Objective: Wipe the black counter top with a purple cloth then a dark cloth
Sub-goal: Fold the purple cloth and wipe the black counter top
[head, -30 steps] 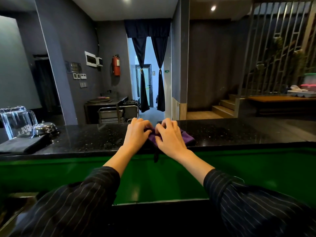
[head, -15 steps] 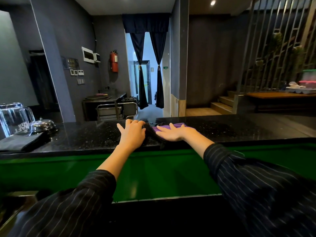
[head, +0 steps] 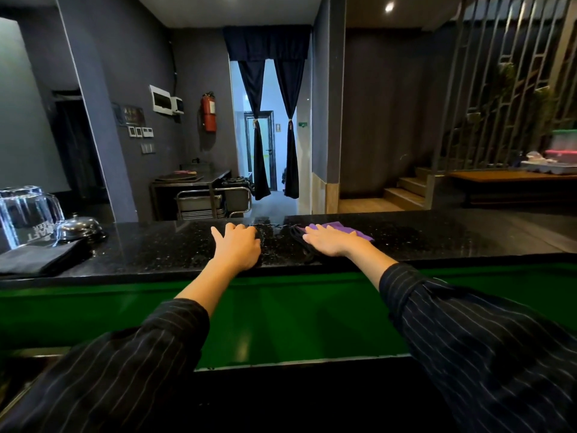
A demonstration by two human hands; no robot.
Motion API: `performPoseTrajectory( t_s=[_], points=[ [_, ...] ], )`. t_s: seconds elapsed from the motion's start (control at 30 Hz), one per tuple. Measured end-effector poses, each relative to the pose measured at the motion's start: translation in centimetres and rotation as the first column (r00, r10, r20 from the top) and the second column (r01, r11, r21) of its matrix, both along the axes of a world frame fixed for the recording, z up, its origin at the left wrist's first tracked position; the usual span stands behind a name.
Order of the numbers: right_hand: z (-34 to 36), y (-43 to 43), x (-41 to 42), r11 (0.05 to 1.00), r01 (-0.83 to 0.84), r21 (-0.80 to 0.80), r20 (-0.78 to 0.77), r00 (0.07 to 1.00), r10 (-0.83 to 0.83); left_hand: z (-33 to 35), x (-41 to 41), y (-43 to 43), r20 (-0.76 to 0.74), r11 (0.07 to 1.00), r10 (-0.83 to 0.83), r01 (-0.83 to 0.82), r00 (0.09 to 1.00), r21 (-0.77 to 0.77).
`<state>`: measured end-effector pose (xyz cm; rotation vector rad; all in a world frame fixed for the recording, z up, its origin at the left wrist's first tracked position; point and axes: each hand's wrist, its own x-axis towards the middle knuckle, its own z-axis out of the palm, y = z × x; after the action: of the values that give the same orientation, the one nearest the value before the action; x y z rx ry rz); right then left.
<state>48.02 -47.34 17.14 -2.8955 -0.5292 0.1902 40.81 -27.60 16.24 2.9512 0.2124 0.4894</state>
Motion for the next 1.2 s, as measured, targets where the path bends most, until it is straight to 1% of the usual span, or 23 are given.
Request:
performPoseTrajectory(
  t_s=[0.07, 0.17, 0.27, 0.4, 0.47, 0.53, 0.63, 0.67, 0.7, 0.77, 0.87, 0.97, 1.0, 1.07, 1.2],
  points=[
    [0.1, 0.0, 0.0, 0.999, 0.032, 0.01, 0.011, 0.999, -0.032, -0.3, 0.3, 0.0, 0.02, 0.999, -0.03, 0.03, 0.999, 0.019],
    [0.4, 0.9, 0.9, 0.996, 0.091, 0.016, 0.027, 0.995, -0.091, -0.6, 0.6, 0.0, 0.055, 0.998, -0.055, 0.056, 0.997, -0.004],
    [0.9, 1.9, 1.7, 0.988, 0.151, 0.039, 0.017, 0.988, -0.152, -0.7, 1.0, 0.1, 0.023, 0.999, -0.047, 0.047, 0.999, -0.017],
    [1.0, 2.4, 2.1, 0.982, 0.162, 0.099, 0.01, 0.987, -0.163, -0.8, 1.2, 0.4, 0.061, 0.992, -0.041, 0.048, 0.997, -0.121],
    [0.7, 2.3, 2.5, 0.988, 0.131, 0.085, 0.01, 0.991, -0.133, -0.7, 0.9, 0.2, 0.055, 0.988, -0.03, 0.038, 0.998, -0.148],
    [0.3, 2.3, 2.9, 0.993, 0.104, 0.047, -0.015, 0.995, -0.103, -0.6, 0.7, -0.1, 0.048, 0.99, -0.016, 0.023, 0.999, -0.14],
    [-0.6, 2.8, 5.3, 0.992, 0.128, 0.0, -0.056, 0.99, -0.128, -0.4, 0.5, -0.3, 0.036, 0.994, -0.007, 0.011, 0.999, -0.108],
    [-1.3, 3.0, 7.3, 0.991, 0.135, -0.02, -0.067, 0.988, -0.136, -0.4, 0.5, -0.3, 0.032, 0.995, -0.006, 0.009, 0.999, -0.101],
    [-1.6, 3.1, 8.4, 0.991, 0.131, -0.037, -0.076, 0.988, -0.133, -0.4, 0.4, -0.3, 0.03, 0.995, -0.006, 0.008, 1.0, -0.097],
    [-0.8, 3.0, 7.1, 0.996, 0.084, -0.041, -0.081, 0.993, -0.087, -0.2, 0.3, -0.4, 0.029, 0.996, -0.005, 0.008, 1.0, -0.093],
    [0.5, 2.5, 3.8, 0.998, -0.056, -0.016, -0.091, 0.994, 0.054, -0.1, 0.1, -0.3, 0.023, 0.995, -0.012, 0.014, 1.0, -0.096],
    [1.0, 1.6, 2.9, 0.984, -0.175, 0.035, -0.086, 0.98, 0.177, -0.3, 0.2, -0.1, 0.026, 0.993, -0.023, 0.026, 0.999, -0.116],
    [1.0, 1.3, 3.2, 0.981, -0.178, 0.071, -0.107, 0.977, 0.185, -0.3, 0.2, 0.0, 0.028, 0.992, -0.025, 0.028, 0.999, -0.122],
    [1.1, 1.2, 3.7, 0.983, -0.163, 0.084, -0.117, 0.978, 0.172, -0.3, 0.3, -0.1, 0.036, 0.992, -0.021, 0.025, 0.999, -0.124],
    [0.6, 3.2, 5.5, 0.99, -0.137, -0.029, -0.091, 0.987, 0.134, -0.3, 0.3, -0.4, 0.048, 0.994, -0.003, 0.008, 0.999, -0.105]
  ],
)
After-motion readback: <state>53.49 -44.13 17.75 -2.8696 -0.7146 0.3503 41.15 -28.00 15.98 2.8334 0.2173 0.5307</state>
